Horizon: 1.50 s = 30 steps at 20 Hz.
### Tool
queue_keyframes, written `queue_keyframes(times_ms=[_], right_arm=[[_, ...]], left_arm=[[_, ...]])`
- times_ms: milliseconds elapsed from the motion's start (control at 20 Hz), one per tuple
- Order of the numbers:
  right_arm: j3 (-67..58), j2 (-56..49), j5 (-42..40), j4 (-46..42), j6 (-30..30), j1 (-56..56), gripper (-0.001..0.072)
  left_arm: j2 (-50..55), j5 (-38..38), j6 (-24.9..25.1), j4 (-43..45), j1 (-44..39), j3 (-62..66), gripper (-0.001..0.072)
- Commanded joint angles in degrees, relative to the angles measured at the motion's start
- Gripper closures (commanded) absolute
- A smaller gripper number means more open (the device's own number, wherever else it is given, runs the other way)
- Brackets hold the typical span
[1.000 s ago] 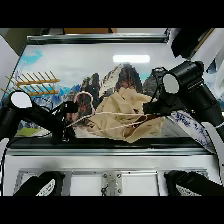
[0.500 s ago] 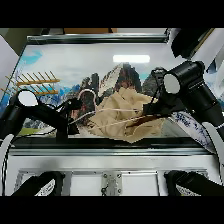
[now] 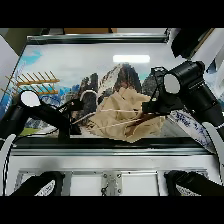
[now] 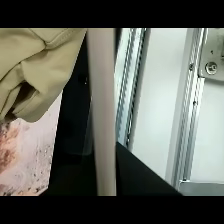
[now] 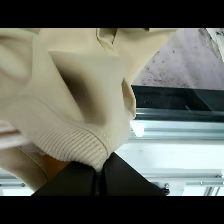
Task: Fold the clothes and pants, and hang the long-sleeved shirts on hangers.
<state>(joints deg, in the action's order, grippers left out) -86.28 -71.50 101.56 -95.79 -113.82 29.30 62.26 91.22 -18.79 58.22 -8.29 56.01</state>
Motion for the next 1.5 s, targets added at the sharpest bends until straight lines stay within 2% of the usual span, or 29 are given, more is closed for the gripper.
queue_keyframes(times_ms=[0,200,350,550,850,1200,1450], right_arm=[[-0.02,0.0,-2.21,0.04,0.04,0.07,0.0681],[-0.04,0.02,-2.34,0.04,4.7,0.07,0.068],[-1.68,0.0,-2.82,0.04,5.99,0.07,0.068],[-5.05,0.0,-3.37,0.04,11.15,0.07,0.068],[-7.52,0.0,-6.88,0.13,11.28,0.79,0.0681],[-7.52,-0.02,-10.56,2.71,11.76,8.81,0.0681],[-7.52,0.0,-12.04,3.17,8.59,13.62,0.0681]], left_arm=[[2.12,-2.51,-0.04,0.04,-3.52,0.0,0.0692],[2.62,-5.77,0.37,-1.97,-3.78,0.0,0.0692],[2.62,-5.77,3.21,-3.28,-3.28,0.0,0.0691],[2.62,-5.73,3.45,-3.34,-3.28,0.0,0.0691],[2.62,-4.61,4.24,-3.39,-3.34,0.0,0.0691],[2.62,-4.7,4.22,-4.31,-3.39,0.0,0.0691],[2.62,-4.9,4.2,-4.31,-3.39,0.0,0.0691]])
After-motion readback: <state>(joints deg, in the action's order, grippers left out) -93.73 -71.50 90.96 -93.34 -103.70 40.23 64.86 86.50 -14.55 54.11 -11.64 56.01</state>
